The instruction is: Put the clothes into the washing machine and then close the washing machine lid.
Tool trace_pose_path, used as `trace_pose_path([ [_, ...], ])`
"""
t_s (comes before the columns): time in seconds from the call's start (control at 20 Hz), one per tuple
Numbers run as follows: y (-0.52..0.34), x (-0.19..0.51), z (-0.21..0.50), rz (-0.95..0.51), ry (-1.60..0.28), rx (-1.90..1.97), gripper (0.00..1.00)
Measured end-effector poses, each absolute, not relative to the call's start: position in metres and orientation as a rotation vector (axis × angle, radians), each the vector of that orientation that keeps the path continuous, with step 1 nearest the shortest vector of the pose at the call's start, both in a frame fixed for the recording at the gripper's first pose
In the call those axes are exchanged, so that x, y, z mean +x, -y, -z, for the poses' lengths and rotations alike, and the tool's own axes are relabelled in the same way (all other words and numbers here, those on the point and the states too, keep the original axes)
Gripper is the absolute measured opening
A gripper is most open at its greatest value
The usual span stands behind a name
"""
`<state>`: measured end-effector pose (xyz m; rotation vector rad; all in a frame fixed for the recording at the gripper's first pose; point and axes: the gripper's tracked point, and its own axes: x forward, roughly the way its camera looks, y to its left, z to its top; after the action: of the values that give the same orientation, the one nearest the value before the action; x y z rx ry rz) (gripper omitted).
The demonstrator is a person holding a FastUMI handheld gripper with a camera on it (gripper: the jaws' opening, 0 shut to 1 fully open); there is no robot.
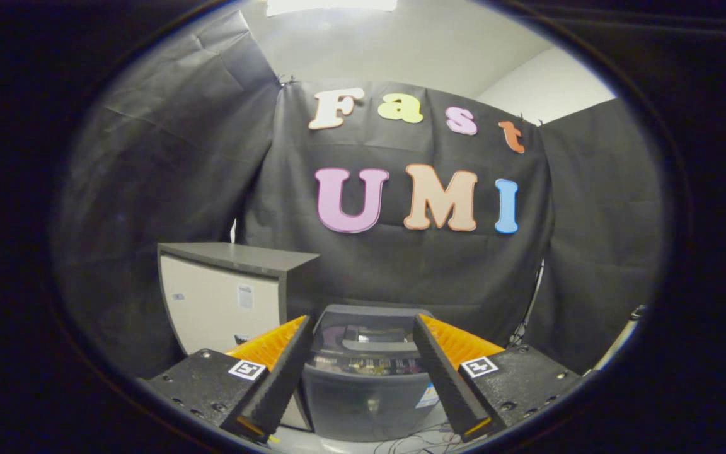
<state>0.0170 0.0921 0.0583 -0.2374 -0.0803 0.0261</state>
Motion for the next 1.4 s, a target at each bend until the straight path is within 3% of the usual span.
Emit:
trace_pose_path([
  [0.45,-0.039,-0.035,-0.072,0.097,0.186,-0.135,0.97],
  [1.4,-0.062,-0.024,-0.042,-0.006,0.071,-0.067,0.97],
])
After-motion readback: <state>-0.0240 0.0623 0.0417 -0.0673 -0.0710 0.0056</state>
